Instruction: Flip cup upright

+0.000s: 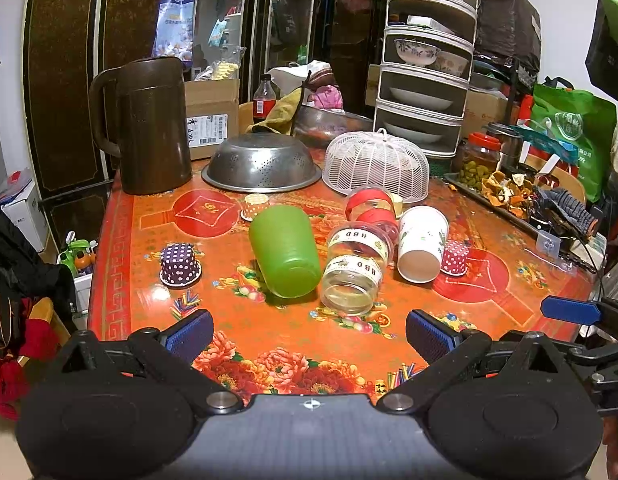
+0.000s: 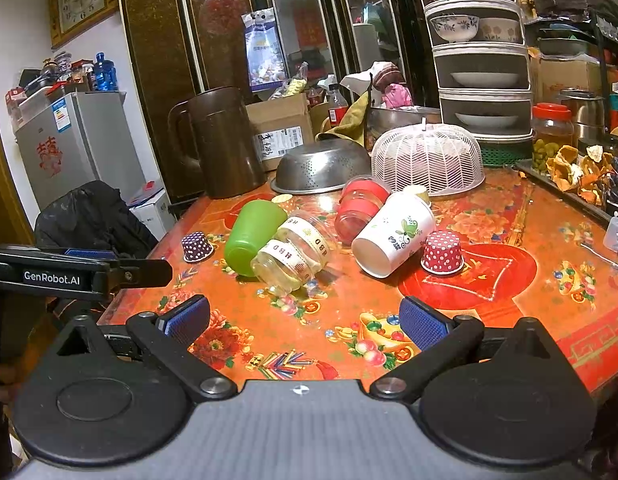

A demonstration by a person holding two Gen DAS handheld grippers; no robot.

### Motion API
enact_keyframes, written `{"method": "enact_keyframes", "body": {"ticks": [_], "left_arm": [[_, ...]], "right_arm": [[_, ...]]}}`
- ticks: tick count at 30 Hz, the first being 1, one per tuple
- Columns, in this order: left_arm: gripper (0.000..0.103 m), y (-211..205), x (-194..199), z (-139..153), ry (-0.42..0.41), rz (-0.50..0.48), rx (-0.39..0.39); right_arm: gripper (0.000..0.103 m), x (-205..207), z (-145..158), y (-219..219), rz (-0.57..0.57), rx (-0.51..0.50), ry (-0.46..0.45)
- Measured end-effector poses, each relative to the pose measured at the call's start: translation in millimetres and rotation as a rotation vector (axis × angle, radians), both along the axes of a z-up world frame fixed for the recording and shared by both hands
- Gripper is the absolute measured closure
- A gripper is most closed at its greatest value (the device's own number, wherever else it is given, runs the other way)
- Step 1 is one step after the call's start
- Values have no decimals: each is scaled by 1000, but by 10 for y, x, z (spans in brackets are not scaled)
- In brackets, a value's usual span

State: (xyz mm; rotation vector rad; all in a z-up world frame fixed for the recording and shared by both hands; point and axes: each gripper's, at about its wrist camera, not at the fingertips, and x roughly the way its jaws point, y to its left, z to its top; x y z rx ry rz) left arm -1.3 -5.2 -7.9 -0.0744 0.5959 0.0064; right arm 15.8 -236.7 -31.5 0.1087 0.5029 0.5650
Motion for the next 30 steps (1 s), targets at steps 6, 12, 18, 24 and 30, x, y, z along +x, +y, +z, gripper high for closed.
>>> {"method": "enact_keyframes", "body": {"ticks": [6,12,18,24,30], "left_arm": [[0,-15,28,-2,10,2,3],[0,-48,114,10,27,8,-5],[0,-193,526,311,64,-7,-3],[0,-479,1534,528,233,-32,-28],[11,-657,2421,203,399,-1,-17]], "right_arm": [[1,2,-2,-5,1,1,1],[1,18,-29,-34,3,4,5],[1,94,-83,-147,-7,8,13],[1,144,-124,-386,-12,59,21],[1,225,-187,-609,-20,89,47]]}}
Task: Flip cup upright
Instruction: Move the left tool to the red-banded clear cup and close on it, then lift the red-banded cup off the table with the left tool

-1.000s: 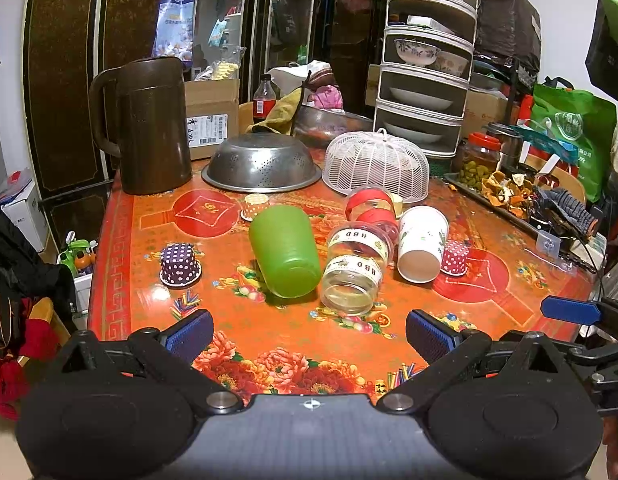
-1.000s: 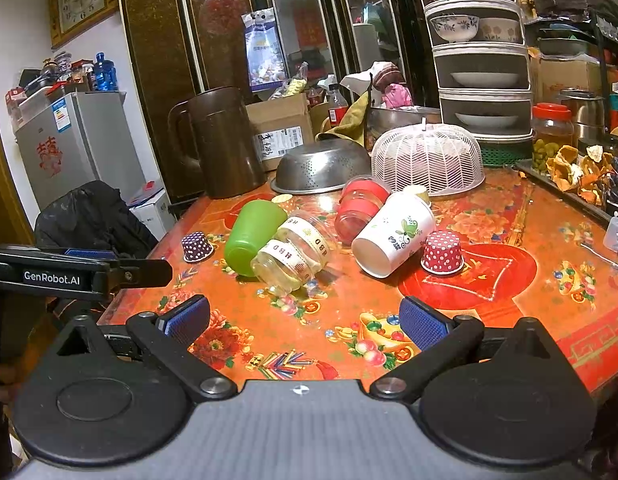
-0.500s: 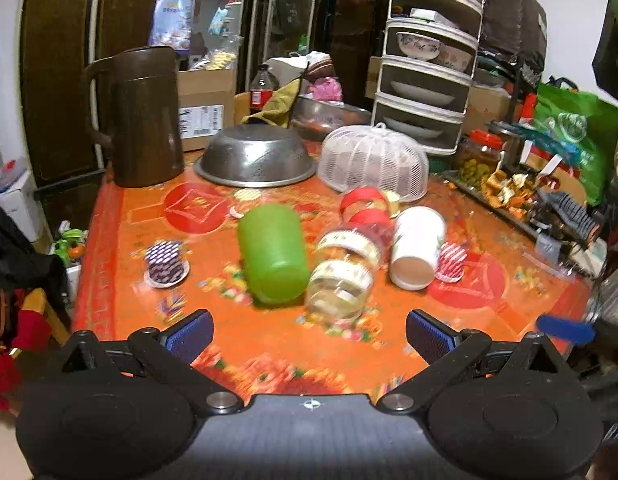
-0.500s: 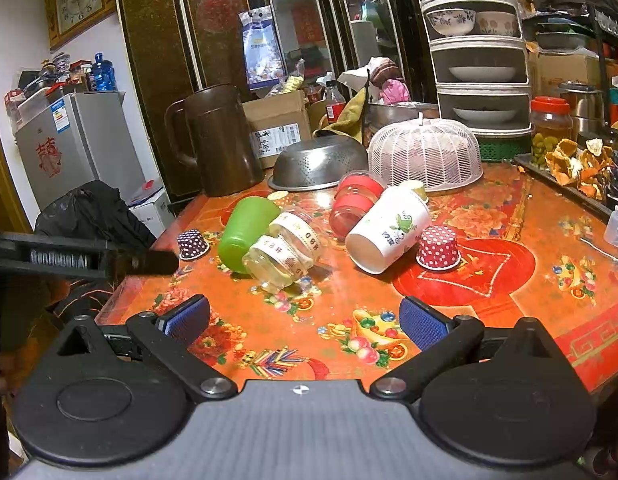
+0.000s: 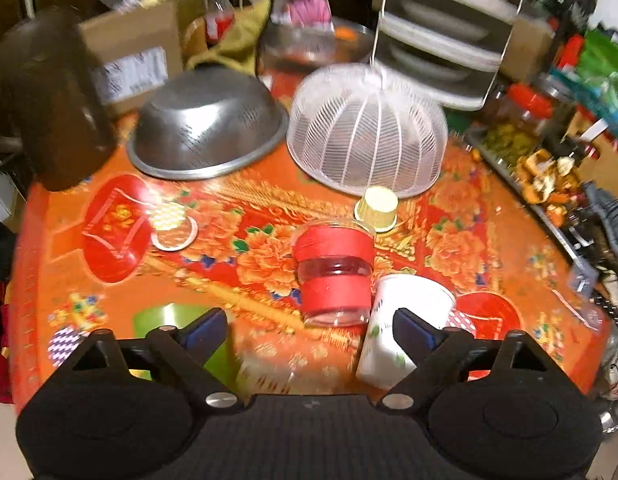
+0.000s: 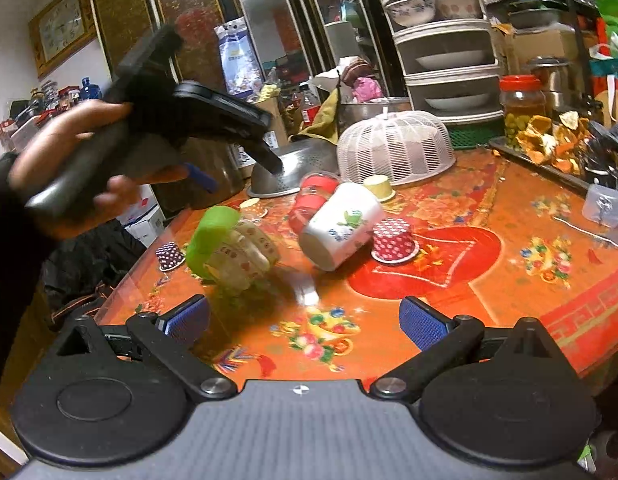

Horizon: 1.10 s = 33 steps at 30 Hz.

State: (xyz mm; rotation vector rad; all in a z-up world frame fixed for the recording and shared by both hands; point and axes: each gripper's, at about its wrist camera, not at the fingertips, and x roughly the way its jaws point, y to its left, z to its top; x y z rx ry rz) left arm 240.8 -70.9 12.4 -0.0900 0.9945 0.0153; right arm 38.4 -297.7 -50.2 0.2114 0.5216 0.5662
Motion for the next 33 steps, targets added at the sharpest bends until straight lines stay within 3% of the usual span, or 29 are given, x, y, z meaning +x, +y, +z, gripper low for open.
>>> {"method": "enact_keyframes", "body": {"ticks": [5,17,27,28,33], "left_arm": [[11,-32,285,-208,48,15,-38],[13,-20,578,-532,109,33,-24],[33,-100,654,-635,111,-10,20],[44,-109,655,-642,109,-16,26],[44,-109,612,-598,73,-36,43]], "right_arm": [[1,82,-68,-210,-22,27,16],[1,190,-213,-379,-18,74,52],[1,199,-233,-357,-16,79,63],[1,193,-229,-355,-16,79,62],[1,179,-201,-326,-16,74,59]]}}
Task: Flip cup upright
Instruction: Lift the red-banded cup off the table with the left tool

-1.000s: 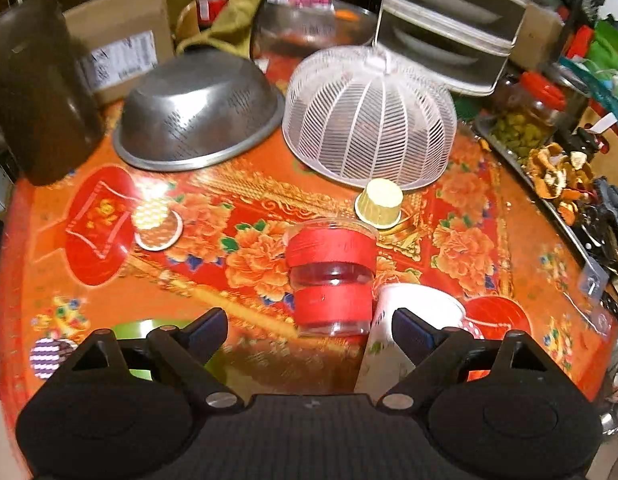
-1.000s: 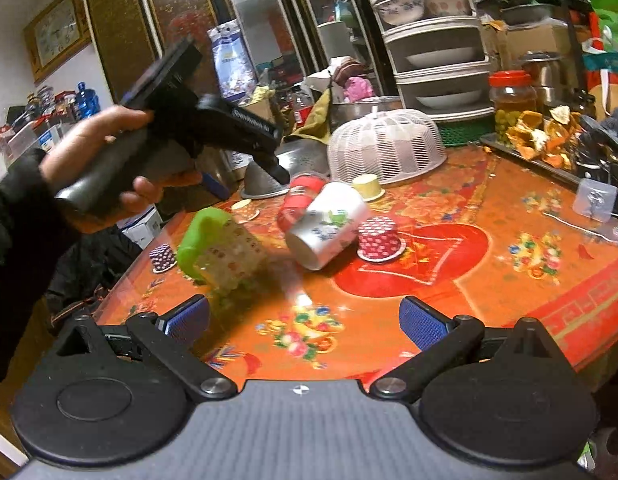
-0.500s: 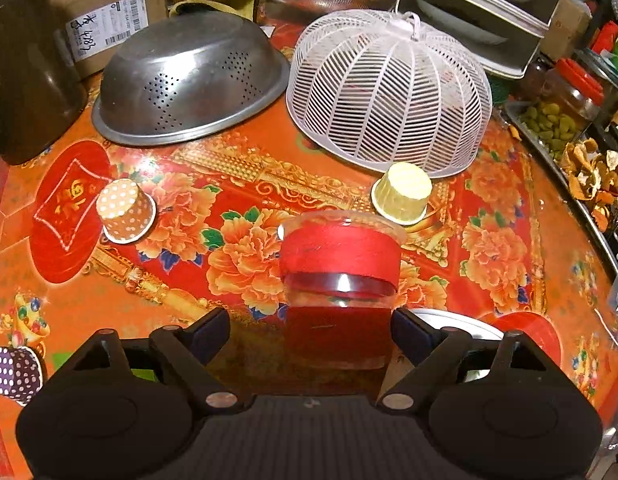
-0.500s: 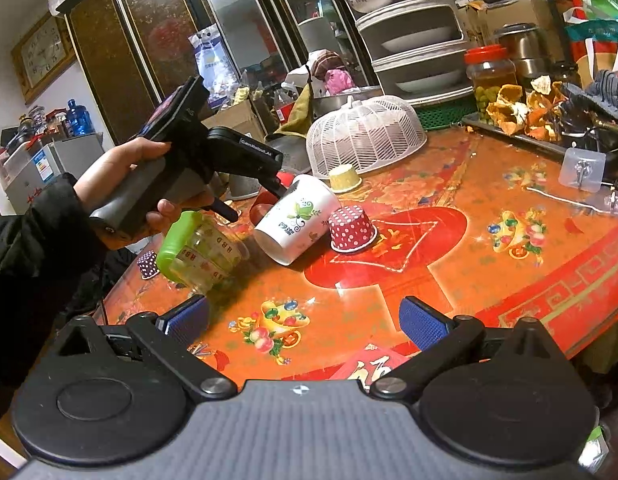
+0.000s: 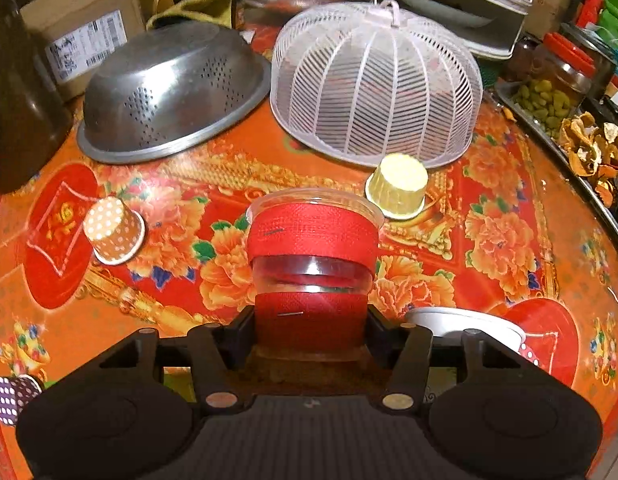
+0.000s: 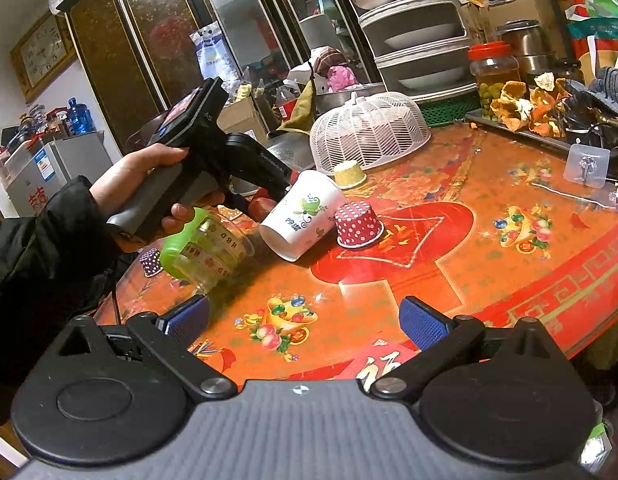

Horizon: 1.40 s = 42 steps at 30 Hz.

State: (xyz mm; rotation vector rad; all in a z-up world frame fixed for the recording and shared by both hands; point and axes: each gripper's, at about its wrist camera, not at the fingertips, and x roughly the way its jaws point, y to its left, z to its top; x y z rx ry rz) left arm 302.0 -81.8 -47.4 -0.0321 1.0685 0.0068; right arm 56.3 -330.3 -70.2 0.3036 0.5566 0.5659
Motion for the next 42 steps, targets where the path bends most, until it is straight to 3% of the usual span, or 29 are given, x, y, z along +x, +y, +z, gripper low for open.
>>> {"method": "enact_keyframes", "body": {"ticks": [5,9,15,20,23,31,39,42], "left_arm": [[44,107,-135,232,-56,1,6],[44,199,-431,609,-107,-25,24],[44,399,-1356,1289,-218,-66,69],[44,522,-2149,1524,-273,-66,80],[44,522,-2476,1386,-283,-67,53],[44,493,-2667,344,-141,-53,-145],[44,504,-2852,63,-149,1,-249],[44,489,-2849,-16,-138,5,-237]], "right_arm": [[1,-14,32,48,2,-3,-7],[1,-36,73,129,16,-6,-17],[1,-119,120,262,39,-12,-26],[1,-160,90,327,42,-5,-3],[1,-207,65,390,42,-4,7],[1,-279,-7,491,14,-15,69],[1,-302,38,544,-21,-32,102],[1,-291,56,582,-25,-46,107]]}}
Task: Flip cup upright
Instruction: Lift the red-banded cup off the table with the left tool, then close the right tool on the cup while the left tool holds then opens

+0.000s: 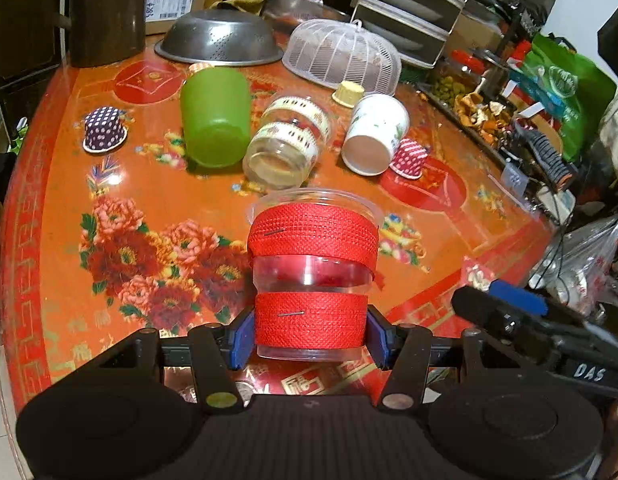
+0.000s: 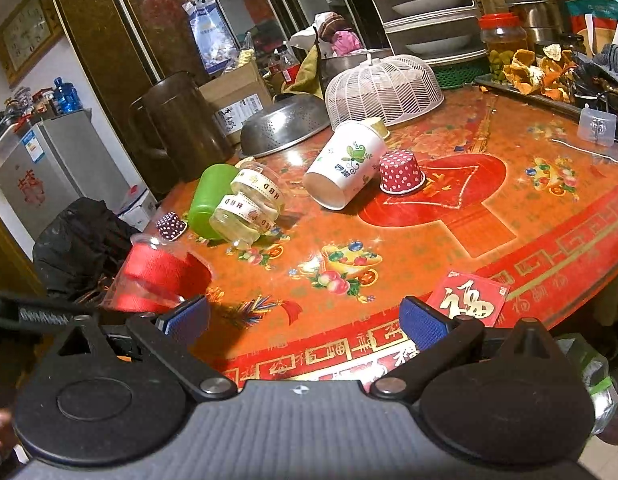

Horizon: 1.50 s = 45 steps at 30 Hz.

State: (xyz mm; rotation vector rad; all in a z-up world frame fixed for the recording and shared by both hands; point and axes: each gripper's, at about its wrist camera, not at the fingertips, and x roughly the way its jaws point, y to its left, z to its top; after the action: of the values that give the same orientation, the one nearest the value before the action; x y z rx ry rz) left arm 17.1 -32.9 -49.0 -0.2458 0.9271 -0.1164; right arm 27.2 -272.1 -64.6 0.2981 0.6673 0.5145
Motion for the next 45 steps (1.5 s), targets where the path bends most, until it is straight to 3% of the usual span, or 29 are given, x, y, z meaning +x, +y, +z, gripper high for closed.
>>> {"method": "enact_keyframes", "body": {"ticks": [18,24,30,33,39,45], "left_arm": [[44,61,4,-138,26,28,-23],[44,157,37,-178,53,29,-96],[44,143,30,-177,53,30,-92],[44,147,30,-179,52,27,-97],[44,192,30,-191,47,19,-117],[44,246,28,-206,40,8,-143]], "right_arm": [[1,82,66,205,21,1,77],[1,211,135,261,65,105,181],[1,418,221,544,131,104,323],[1,543,231,665,141,154,412],[1,761,126,990,193,105,535],[3,881,73,1146,190,38,547]]}}
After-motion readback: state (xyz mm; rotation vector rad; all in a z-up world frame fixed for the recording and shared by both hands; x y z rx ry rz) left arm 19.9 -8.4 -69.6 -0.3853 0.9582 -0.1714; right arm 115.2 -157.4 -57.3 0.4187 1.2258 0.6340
